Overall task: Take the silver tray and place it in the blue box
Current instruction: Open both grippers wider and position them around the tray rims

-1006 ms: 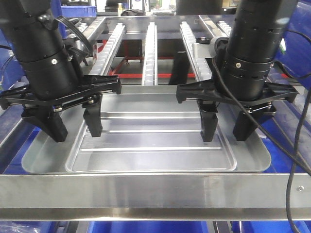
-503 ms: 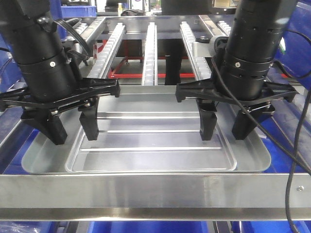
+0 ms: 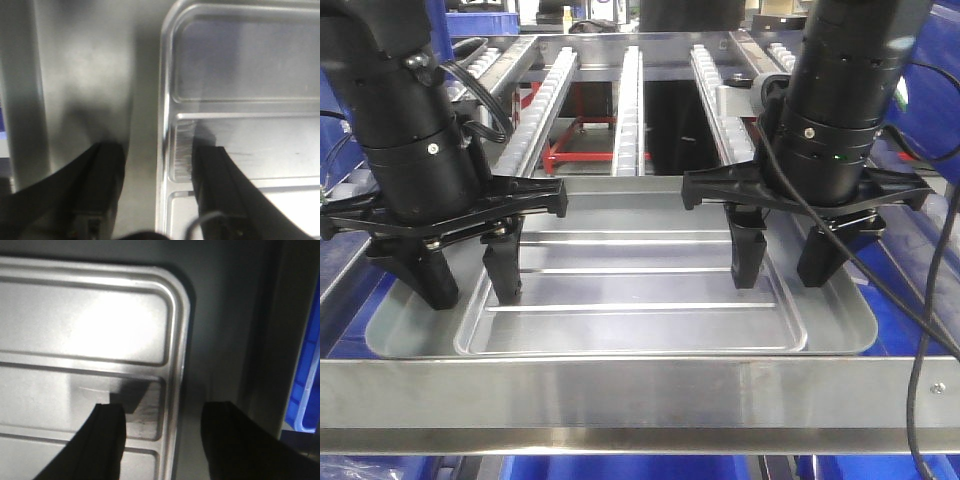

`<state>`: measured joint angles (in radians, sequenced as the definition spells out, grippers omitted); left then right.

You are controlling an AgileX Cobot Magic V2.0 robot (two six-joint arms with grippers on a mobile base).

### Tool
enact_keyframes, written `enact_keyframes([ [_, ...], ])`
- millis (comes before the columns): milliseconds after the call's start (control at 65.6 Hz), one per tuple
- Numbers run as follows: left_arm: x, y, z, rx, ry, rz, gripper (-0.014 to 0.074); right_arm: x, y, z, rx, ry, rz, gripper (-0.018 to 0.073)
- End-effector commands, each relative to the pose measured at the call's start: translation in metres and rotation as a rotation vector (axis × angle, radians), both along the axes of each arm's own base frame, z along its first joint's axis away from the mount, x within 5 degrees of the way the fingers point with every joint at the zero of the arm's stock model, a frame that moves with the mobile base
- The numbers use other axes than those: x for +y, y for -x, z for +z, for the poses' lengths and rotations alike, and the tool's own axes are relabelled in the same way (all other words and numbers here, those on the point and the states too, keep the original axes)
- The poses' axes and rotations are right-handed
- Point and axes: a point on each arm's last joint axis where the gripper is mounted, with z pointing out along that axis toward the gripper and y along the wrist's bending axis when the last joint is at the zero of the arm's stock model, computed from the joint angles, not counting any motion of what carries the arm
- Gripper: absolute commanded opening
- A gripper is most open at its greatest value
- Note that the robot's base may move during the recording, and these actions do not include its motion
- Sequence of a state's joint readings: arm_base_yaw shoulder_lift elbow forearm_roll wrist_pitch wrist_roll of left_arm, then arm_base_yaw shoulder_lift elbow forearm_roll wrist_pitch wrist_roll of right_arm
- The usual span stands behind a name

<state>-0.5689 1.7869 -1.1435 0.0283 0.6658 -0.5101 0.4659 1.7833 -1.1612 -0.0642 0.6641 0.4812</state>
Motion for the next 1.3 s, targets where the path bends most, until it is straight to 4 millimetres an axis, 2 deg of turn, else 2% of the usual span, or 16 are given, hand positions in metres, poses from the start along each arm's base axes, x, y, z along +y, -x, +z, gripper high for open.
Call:
enact_keyframes([
  [0, -0.002, -0.002, 0.018, -0.061, 0.040, -0.003, 0.0242, -0.002, -0.003, 0.024, -0.090, -0.029, 0.008, 0.0456],
  [1281, -0.002, -0.002, 0.018, -0.061, 0.040, -0.003, 0.0242, 0.000, -0.006, 0.011, -0.061, -0.015, 0.009, 0.0456],
])
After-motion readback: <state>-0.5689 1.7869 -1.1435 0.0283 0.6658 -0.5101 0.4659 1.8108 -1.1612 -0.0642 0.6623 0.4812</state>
